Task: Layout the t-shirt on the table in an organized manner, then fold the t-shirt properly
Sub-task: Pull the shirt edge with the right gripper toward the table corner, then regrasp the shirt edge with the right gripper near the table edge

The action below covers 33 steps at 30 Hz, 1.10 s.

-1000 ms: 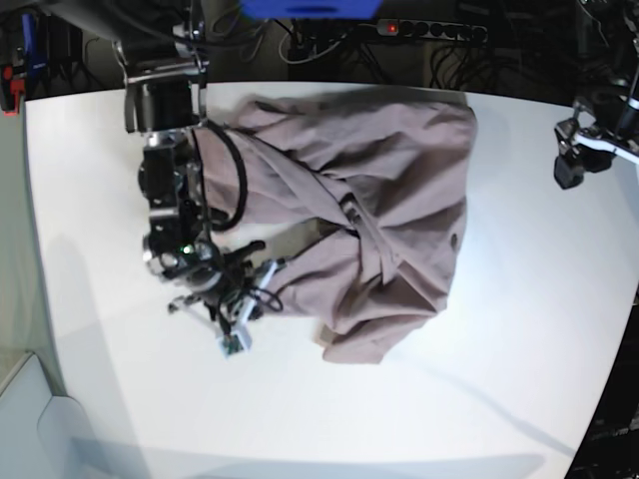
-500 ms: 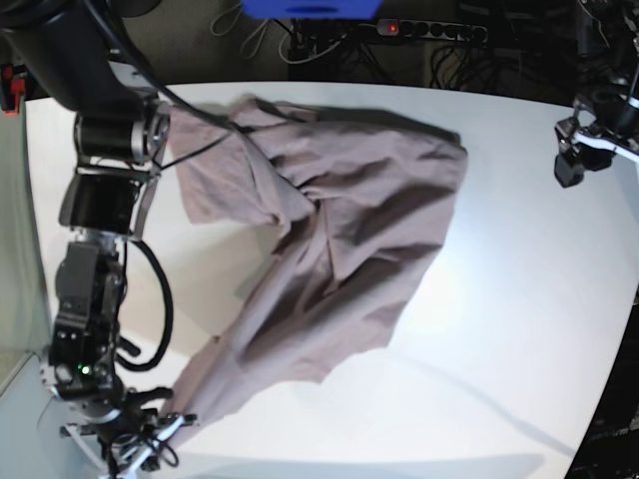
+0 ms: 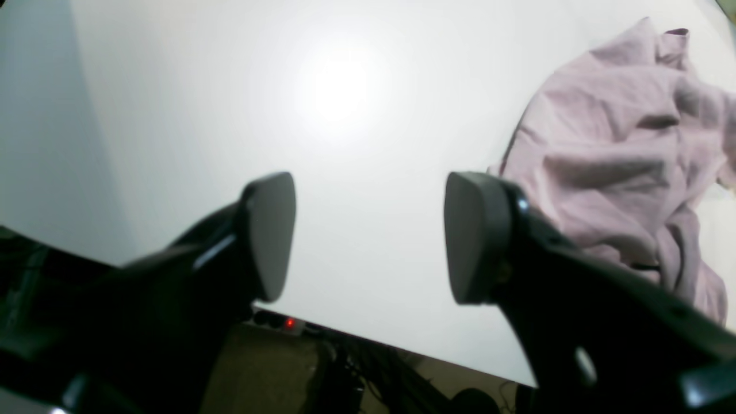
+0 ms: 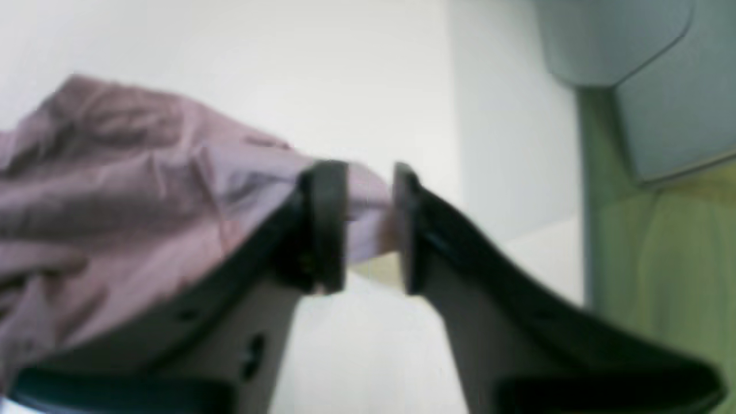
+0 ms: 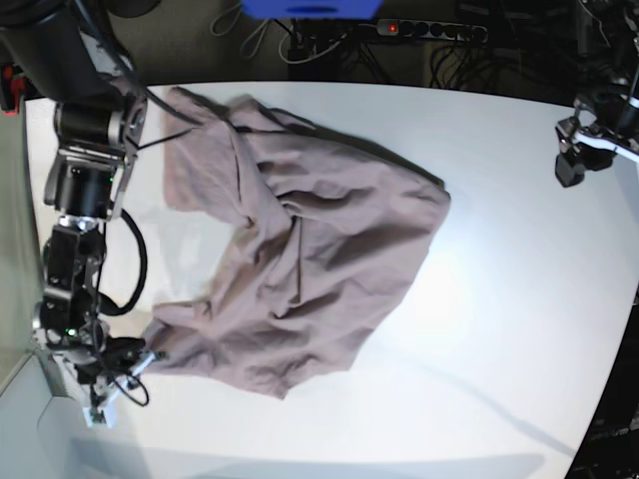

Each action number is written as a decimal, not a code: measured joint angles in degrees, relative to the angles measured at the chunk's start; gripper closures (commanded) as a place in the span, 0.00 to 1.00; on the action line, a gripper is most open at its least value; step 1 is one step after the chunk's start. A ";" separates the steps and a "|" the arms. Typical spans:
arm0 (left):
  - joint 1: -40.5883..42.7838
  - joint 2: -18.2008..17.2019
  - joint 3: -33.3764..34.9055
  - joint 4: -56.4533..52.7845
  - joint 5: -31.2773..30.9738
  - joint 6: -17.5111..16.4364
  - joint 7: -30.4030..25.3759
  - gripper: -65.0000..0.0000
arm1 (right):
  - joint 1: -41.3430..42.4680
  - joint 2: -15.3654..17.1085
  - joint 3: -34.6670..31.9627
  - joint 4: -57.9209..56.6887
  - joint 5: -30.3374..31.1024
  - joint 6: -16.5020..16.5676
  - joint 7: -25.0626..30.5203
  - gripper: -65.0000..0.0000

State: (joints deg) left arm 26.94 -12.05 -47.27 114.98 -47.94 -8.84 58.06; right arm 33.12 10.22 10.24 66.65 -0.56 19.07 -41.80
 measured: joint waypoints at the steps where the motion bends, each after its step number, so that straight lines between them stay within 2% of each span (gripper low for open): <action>1: -0.13 0.02 0.00 0.00 0.00 0.00 0.02 0.39 | -1.20 -0.11 -0.07 0.11 -0.04 0.04 0.00 0.57; 2: -0.20 0.00 0.00 0.00 0.00 0.02 0.00 0.39 | -2.40 -0.11 -0.09 0.15 0.02 0.04 0.02 0.49; 5: -0.22 0.00 0.00 0.00 -0.02 0.02 0.02 0.39 | -6.71 0.17 -0.07 3.30 -0.20 -0.02 -0.44 0.36; 9: -0.26 0.07 0.11 0.00 -0.20 0.00 0.07 0.39 | -17.22 -0.04 2.29 21.46 -0.09 -0.66 -4.00 0.32; 13: -0.68 0.26 0.24 0.00 -0.11 0.00 0.11 0.39 | -28.15 -4.35 2.10 40.81 0.33 -0.87 -9.25 0.32; 16: -1.99 0.22 0.35 0.00 -0.04 0.02 0.04 0.39 | -35.56 -10.14 1.84 48.35 0.63 -0.52 -11.19 0.32; 24: -3.19 0.33 0.52 0.00 -0.17 0.00 0.26 0.39 | -48.52 -17.22 1.81 48.15 0.44 -0.28 -11.23 0.31; 30: -3.65 -0.13 0.44 -0.02 0.04 0.02 0.24 0.39 | -53.96 -17.38 -1.81 48.76 0.37 -0.22 -10.47 0.32; 33: -3.65 -0.15 0.42 0.00 -0.15 0.00 0.24 0.39 | -57.99 -17.33 -3.69 48.76 0.37 -0.20 -5.53 0.32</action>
State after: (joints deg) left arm 23.29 -12.21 -46.85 114.98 -48.10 -8.84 58.30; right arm -24.86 -7.11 6.55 115.42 -0.19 18.87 -47.33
